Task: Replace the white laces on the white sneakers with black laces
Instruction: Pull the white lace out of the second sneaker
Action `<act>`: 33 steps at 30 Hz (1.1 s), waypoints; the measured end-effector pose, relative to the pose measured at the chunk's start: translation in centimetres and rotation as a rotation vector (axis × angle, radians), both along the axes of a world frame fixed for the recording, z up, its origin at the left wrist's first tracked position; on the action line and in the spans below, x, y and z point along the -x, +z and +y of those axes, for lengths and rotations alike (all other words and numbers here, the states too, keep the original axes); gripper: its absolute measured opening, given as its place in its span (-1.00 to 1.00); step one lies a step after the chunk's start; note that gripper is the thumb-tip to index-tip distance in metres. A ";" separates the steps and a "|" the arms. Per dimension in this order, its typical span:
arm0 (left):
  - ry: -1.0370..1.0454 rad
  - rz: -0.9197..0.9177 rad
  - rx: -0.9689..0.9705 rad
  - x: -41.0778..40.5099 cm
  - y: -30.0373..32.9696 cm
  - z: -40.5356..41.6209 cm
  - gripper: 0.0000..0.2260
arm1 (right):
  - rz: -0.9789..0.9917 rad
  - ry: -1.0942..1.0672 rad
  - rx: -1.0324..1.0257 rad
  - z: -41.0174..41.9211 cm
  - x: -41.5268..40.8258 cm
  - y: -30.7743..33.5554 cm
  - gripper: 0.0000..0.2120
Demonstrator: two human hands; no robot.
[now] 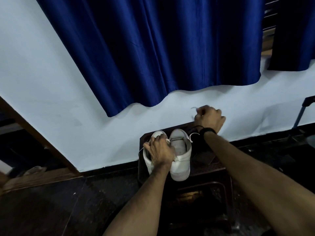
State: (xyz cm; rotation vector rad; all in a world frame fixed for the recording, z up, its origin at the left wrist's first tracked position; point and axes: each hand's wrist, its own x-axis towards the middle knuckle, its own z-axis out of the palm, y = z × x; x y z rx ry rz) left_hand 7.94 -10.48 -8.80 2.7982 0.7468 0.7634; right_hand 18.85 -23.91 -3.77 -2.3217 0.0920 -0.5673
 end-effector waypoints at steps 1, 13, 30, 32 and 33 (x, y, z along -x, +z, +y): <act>0.002 -0.001 -0.001 0.0 0.0 0.0 -0.77 | 0.015 -0.031 -0.024 -0.4 -0.2 0.2 -0.81; -0.055 0.079 -0.089 0.1 -0.1 0.2 -0.67 | 0.272 0.439 0.203 3.2 5.2 -4.8 -0.63; -0.513 0.220 -0.301 -4.1 -0.2 1.3 -0.77 | 0.317 0.209 -0.528 3.3 6.8 -6.6 -0.78; -0.454 0.113 -0.192 -4.2 -0.2 1.3 -0.83 | 0.322 0.213 -0.528 3.2 6.8 -6.6 -0.79; -0.405 0.039 -0.127 -4.1 -0.1 1.4 -0.87 | 0.329 0.216 -0.524 3.2 6.9 -6.6 -0.79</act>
